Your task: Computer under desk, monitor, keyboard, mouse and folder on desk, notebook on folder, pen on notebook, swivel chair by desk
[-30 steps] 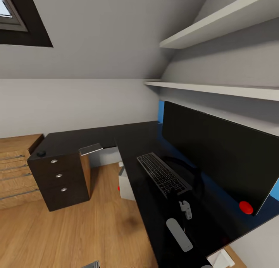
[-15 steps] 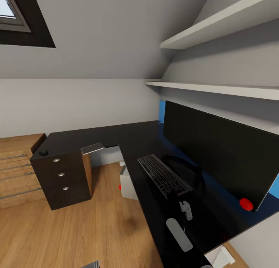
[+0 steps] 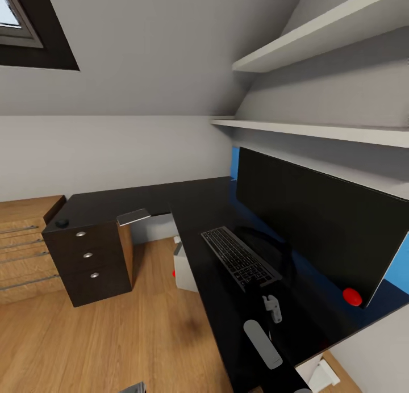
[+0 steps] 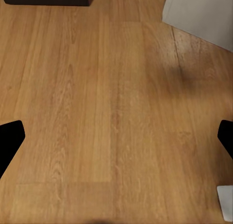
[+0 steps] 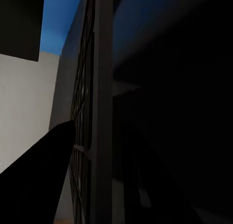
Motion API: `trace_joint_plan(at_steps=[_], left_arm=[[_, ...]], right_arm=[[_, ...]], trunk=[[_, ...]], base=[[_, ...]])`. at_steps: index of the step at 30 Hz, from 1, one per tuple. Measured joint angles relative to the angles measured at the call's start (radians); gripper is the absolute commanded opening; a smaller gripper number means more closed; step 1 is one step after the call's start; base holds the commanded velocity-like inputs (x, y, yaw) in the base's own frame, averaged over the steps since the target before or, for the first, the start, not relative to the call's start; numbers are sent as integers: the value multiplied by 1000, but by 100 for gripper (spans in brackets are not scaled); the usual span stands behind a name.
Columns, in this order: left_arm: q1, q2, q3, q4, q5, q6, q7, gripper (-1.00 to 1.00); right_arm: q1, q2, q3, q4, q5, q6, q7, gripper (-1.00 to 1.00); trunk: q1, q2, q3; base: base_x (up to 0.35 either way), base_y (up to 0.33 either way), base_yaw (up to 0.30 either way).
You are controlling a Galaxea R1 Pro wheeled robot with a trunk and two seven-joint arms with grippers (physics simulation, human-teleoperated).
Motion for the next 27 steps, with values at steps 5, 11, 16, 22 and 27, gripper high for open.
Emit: trace_joint_plan(at_steps=[5,11,16,22,27], left_arm=[[0,0,0,0,0,0,0,100],[0,0,0,0,0,1,0,100],[0,0,0,0,0,0,1,100],[0,0,0,0,0,0,2,100],[0,0,1,0,0,0,2,100]], right_arm=[[0,0,0,0,1,0,0,-100],[0,0,0,0,1,1,0,-100],[0,0,-1,0,2,1,0,-100],[0,0,-1,0,4,2,0,-100],[0,0,-2,1,-10,0,-2,100]], trunk=[[0,0,0],[0,0,0],[0,0,0],[0,0,0],[0,0,0]], base=[[-2,-7,0],[-43,-84,0],[-6,-11,0],[-1,-1,0],[0,0,0]])
